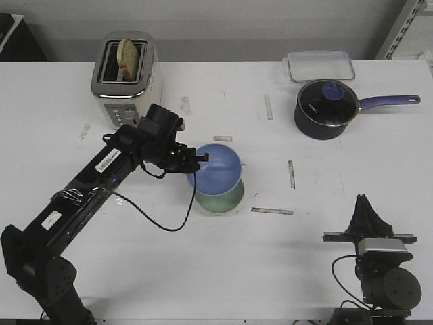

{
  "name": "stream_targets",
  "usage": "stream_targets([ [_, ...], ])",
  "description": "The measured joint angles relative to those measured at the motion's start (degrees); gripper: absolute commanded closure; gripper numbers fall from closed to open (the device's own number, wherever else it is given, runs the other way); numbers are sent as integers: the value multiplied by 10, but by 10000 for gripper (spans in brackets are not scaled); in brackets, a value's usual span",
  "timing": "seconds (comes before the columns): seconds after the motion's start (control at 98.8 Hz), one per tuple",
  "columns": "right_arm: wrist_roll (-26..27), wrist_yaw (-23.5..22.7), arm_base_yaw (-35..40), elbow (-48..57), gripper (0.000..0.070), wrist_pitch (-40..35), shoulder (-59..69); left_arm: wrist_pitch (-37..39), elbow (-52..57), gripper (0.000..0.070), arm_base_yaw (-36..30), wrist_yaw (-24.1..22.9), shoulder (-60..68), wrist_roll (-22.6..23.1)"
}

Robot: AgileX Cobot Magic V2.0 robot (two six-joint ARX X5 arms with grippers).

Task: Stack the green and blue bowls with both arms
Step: 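Carry the blue bowl with the left gripper over the green bowl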

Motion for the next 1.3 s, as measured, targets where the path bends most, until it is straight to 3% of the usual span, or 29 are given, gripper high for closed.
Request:
stream_targets([
  [0.162,0,0,0,0,691,0,0,11,0,699,-38,-16,24,-12],
  [0.425,0,0,0,0,691,0,0,2,0,699,-56,-85,52,-21],
  [0.992,0,0,0,0,691,0,0,-16,0,684,-56,-86,52,-21],
  [1.144,0,0,0,0,691,0,0,-16,0,566,-56,-85,52,-20],
  [1.295,0,0,0,0,691,0,0,-19,0,564,-57,-82,52,-20],
])
